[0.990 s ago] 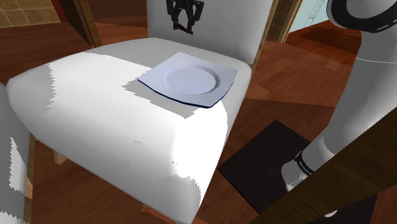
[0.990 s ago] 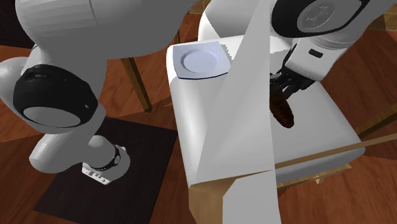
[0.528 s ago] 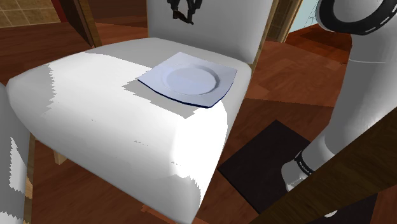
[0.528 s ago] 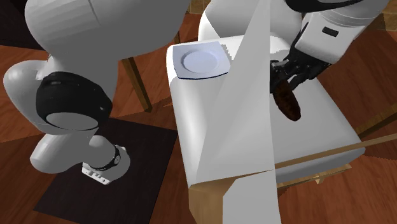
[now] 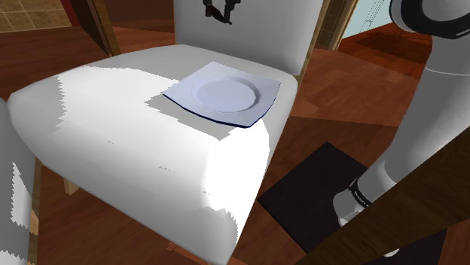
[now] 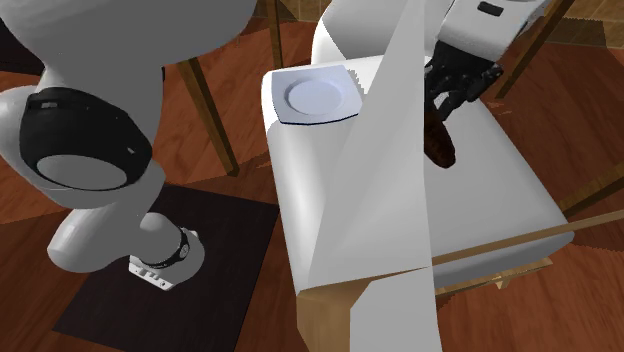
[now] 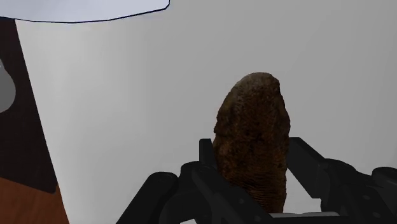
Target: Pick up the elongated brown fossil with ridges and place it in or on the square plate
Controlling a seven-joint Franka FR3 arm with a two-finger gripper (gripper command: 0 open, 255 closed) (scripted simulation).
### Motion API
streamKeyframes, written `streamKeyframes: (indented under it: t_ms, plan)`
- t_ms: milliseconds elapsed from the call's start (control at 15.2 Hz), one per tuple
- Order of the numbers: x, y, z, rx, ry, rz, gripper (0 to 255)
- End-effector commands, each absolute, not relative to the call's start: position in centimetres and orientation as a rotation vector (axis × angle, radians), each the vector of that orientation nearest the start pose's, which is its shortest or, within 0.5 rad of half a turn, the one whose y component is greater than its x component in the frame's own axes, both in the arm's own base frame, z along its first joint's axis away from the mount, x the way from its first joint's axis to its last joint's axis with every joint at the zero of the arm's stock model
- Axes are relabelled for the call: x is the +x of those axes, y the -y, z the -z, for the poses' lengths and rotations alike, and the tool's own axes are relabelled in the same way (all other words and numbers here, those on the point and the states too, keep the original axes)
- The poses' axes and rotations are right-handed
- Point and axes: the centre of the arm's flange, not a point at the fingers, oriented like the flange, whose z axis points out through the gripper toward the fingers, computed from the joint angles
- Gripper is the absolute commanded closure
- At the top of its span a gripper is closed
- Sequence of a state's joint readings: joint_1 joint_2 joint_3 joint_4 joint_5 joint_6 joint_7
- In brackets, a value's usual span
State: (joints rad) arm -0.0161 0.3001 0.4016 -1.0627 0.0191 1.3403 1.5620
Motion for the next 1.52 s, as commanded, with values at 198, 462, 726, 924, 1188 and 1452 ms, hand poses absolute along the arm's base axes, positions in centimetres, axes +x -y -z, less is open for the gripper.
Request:
streamKeyframes:
  t_ms: [198, 462, 726, 924, 1188, 1452]
  plan:
    - [52.7, -22.2, -67.6, -2.536, -1.714, -0.169, 255]
    - [48.2, -25.0, -67.7, -2.536, -1.714, -0.169, 255]
    - [43.8, -27.9, -67.9, -2.536, -1.714, -0.169, 255]
    - [40.4, -30.0, -68.0, -2.536, -1.714, -0.169, 255]
    - [35.4, -33.2, -68.2, -2.536, -1.714, -0.169, 255]
    - [35.4, -33.2, -66.1, -2.536, -1.714, -0.169, 255]
